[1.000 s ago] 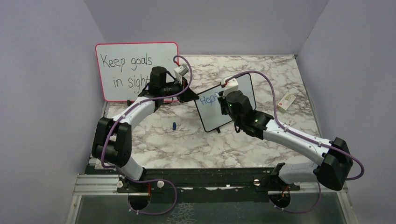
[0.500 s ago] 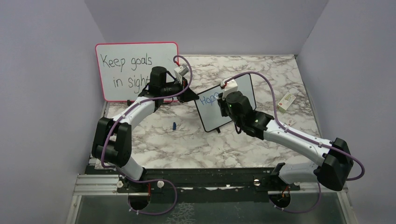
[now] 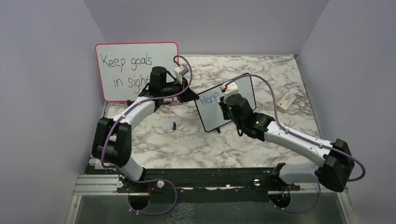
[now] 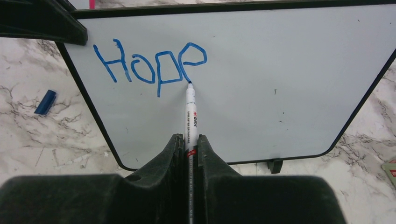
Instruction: Write a sentence on the whiteboard
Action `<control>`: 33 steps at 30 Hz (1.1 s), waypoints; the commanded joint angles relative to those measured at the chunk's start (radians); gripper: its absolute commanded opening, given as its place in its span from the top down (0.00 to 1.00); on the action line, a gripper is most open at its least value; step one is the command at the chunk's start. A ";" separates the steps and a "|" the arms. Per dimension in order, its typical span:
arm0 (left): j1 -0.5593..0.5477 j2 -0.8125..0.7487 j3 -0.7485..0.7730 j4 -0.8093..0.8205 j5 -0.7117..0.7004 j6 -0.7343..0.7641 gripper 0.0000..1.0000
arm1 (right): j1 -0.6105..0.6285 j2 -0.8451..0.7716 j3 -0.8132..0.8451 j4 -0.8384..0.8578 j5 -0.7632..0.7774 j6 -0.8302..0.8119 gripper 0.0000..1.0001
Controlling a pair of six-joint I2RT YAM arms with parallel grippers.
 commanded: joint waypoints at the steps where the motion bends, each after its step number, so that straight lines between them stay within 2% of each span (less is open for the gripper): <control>1: -0.001 0.010 0.010 -0.059 0.012 0.043 1.00 | -0.007 -0.018 -0.019 -0.030 0.064 0.015 0.99; 17: -0.001 0.010 0.010 -0.059 0.011 0.042 1.00 | -0.007 -0.055 -0.028 0.063 0.103 0.016 0.99; 33: -0.001 0.011 0.011 -0.063 0.008 0.039 1.00 | -0.015 -0.155 -0.059 0.023 0.102 -0.001 0.99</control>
